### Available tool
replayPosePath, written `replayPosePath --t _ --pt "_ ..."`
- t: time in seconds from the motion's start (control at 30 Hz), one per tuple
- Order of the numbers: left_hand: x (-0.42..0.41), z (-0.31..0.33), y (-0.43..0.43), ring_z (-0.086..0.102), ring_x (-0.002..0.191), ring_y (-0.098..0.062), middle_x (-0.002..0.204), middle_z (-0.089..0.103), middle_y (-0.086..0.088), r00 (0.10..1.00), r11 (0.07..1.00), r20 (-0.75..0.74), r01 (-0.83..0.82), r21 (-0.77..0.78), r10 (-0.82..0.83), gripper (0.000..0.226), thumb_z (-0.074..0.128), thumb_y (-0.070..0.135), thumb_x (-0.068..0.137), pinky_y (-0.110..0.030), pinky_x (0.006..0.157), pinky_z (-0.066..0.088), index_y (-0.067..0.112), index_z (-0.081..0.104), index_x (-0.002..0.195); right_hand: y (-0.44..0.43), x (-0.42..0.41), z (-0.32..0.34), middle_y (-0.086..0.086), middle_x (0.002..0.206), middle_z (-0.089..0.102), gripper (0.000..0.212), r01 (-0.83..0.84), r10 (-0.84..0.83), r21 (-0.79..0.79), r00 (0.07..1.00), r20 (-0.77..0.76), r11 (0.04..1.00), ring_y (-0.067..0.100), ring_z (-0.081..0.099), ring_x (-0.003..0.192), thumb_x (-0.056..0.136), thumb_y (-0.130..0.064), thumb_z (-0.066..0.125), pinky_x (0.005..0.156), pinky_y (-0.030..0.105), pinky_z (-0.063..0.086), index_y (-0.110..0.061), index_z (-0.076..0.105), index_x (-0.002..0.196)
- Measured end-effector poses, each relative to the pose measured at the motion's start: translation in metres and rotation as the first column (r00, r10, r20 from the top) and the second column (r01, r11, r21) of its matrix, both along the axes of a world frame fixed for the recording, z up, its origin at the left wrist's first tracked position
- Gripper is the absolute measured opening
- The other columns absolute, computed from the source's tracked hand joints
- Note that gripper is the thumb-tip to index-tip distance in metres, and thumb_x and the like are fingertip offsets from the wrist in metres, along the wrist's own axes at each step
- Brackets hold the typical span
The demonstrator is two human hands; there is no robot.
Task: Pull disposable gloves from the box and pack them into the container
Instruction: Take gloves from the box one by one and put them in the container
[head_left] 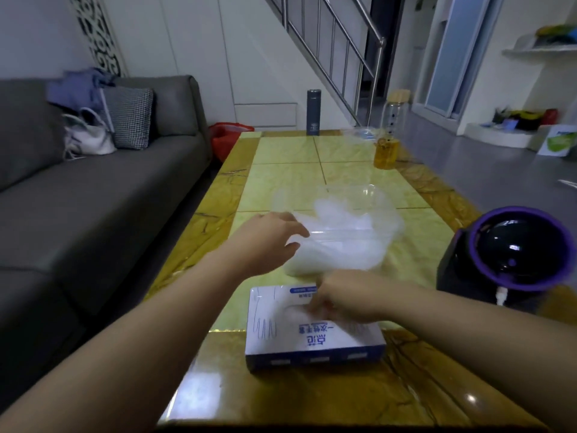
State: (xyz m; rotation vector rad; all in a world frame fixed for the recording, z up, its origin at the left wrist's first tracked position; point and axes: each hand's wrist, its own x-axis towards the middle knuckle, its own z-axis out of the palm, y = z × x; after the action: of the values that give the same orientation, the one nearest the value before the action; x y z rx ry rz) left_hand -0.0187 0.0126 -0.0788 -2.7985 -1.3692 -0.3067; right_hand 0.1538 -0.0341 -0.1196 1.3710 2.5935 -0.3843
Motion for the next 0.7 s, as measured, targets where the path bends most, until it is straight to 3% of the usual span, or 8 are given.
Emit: replayPosePath --t 0.1,0.2,0.33,0.43,0.5,0.7 --pt "-0.007 -0.007 -0.008 0.05 0.119 -0.015 0.134 0.051 0.007 0.999 0.999 0.005 -0.051 -0.012 0.051 0.032 0.053 0.029 0.094 -0.033 0.099 0.04 0.03 0.058 0.126 0.001 -0.003 -0.007 -0.001 0.102 0.063 0.024 0.056 -0.055 0.017 0.996 -0.065 0.998 0.019 0.06 0.09 0.091 -0.033 0.057 0.078 0.029 0.048 -0.02 0.07 0.105" --pt "-0.007 -0.013 -0.013 0.043 0.127 -0.017 0.143 0.043 0.005 0.996 0.995 -0.019 -0.089 -0.051 0.088 0.039 0.054 0.029 0.094 -0.033 0.104 0.036 0.029 0.051 0.132 -0.002 -0.007 -0.005 -0.002 0.105 0.062 0.018 -0.047 0.05 0.124 0.998 -0.028 0.991 0.016 0.058 0.093 0.091 -0.028 0.06 0.082 0.028 0.05 -0.018 0.07 0.102" --pt "-0.004 -0.012 -0.015 0.037 0.133 -0.02 0.15 0.034 0.003 0.992 0.988 -0.051 -0.116 -0.102 0.111 0.06 0.056 0.031 0.093 -0.035 0.106 0.036 0.026 0.03 0.146 -0.005 -0.008 0.003 -0.002 0.11 0.053 0.014 -0.051 0.051 0.136 0.999 0.007 0.989 0.017 0.051 0.092 0.094 -0.018 0.052 0.076 0.026 0.041 -0.018 0.06 0.106" --pt "-0.001 -0.009 -0.012 0.033 0.135 -0.022 0.151 0.031 0.0 0.991 0.981 -0.072 -0.127 -0.147 0.117 0.066 0.057 0.031 0.092 -0.038 0.107 0.036 0.025 0.024 0.149 -0.008 -0.007 0.01 -0.005 0.092 0.051 0.005 0.03 -0.027 0.118 0.999 -0.033 0.993 0.013 0.047 0.078 0.096 -0.018 0.048 0.065 0.024 0.034 -0.023 0.047 0.095" --pt "0.002 -0.009 -0.009 0.035 0.133 -0.024 0.149 0.032 -0.002 0.991 0.978 -0.06 -0.127 -0.165 0.119 0.066 0.057 0.03 0.092 -0.039 0.105 0.038 0.025 0.023 0.149 -0.01 -0.004 0.016 -0.007 0.081 0.048 0.01 0.09 -0.083 0.1 0.994 -0.068 0.991 0.012 0.046 0.072 0.098 -0.019 0.044 0.061 0.025 0.034 -0.025 0.041 0.091" --pt "0.009 -0.022 -0.013 0.046 0.122 -0.021 0.135 0.043 -0.001 0.992 0.982 0.045 -0.108 -0.158 0.116 0.05 0.05 0.015 0.097 -0.036 0.099 0.044 0.028 0.036 0.143 -0.017 0.011 0.021 -0.005 0.088 0.054 0.011 0.138 -0.121 0.161 0.987 -0.109 0.977 0.012 0.053 0.078 0.098 -0.023 0.044 0.065 0.026 0.043 -0.03 0.036 0.097"
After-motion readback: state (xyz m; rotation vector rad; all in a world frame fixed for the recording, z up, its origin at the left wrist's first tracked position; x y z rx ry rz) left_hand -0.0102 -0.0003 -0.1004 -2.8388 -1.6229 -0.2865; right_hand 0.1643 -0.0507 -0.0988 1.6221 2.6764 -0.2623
